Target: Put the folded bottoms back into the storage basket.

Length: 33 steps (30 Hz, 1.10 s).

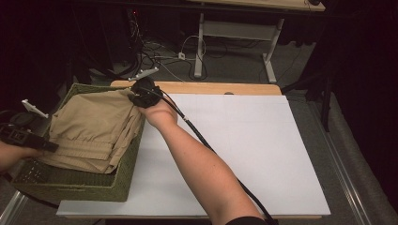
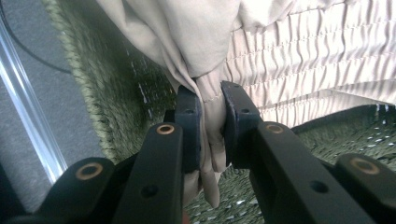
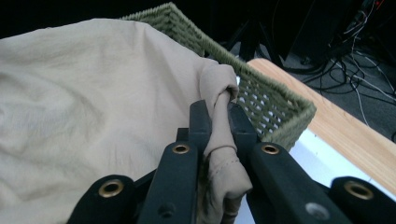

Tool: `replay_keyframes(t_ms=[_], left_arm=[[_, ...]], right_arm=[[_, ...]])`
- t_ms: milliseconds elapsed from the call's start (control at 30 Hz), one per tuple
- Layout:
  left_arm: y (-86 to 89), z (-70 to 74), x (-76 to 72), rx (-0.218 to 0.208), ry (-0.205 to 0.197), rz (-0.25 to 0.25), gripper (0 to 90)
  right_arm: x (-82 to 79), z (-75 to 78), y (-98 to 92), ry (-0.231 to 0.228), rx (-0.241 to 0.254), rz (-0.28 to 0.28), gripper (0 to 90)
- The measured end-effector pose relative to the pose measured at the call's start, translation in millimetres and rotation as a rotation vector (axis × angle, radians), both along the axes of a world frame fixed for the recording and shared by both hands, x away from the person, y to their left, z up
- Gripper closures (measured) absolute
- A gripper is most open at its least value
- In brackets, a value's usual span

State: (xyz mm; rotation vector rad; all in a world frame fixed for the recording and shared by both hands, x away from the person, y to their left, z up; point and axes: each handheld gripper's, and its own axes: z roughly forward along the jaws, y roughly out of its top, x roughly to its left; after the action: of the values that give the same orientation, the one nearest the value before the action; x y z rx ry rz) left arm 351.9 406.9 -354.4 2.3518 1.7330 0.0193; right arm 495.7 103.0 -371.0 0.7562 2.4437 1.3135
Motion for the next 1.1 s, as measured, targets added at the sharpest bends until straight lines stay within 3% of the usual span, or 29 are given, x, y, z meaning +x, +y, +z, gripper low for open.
replay_keyframes(t_ms=[100,133,167,233,267,300,367,533,667,867,1100], left_arm=[[0.7,1.7,-1.4,0.007,-0.015,0.001,76.4],[1.0,-0.2,-1.6,0.010,-0.018,0.012,75.2],[0.8,-3.0,-1.8,0.011,-0.020,0.028,71.5],[-1.1,-6.8,-3.3,-0.012,-0.007,0.048,53.1],[-4.5,-7.1,-5.4,-0.010,-0.010,0.041,45.2],[-8.5,-6.3,-7.5,0.001,-0.019,0.026,38.3],[-14.6,-4.5,-10.4,0.027,-0.029,0.022,26.1],[-28.1,-5.5,-16.2,0.055,0.030,0.056,1.0],[-41.5,-4.3,-22.8,0.069,0.052,0.073,0.0],[-68.3,-2.9,-29.2,0.084,0.072,0.049,0.0],[-106.3,-3.4,-29.7,0.089,0.098,0.013,0.0]], right_arm=[[2.2,0.2,5.1,0.001,0.005,0.005,84.1],[3.2,-2.6,7.0,0.005,0.008,-0.003,81.3],[5.7,-8.7,9.5,0.008,0.006,-0.012,72.1],[14.0,-24.0,11.6,0.069,-0.020,-0.042,48.9],[16.3,-29.2,10.7,0.106,-0.028,-0.047,40.3],[15.7,-30.8,8.3,0.110,-0.032,-0.053,35.5],[9.3,-26.8,1.6,0.088,-0.002,-0.045,29.7],[-11.3,-11.7,-19.7,0.037,0.031,-0.010,13.1],[-27.5,-4.7,-43.7,0.023,0.066,-0.010,0.4],[-48.8,-9.8,-89.8,-0.012,0.090,-0.035,0.4],[-67.2,-29.4,-150.3,-0.052,0.103,-0.108,0.4]])
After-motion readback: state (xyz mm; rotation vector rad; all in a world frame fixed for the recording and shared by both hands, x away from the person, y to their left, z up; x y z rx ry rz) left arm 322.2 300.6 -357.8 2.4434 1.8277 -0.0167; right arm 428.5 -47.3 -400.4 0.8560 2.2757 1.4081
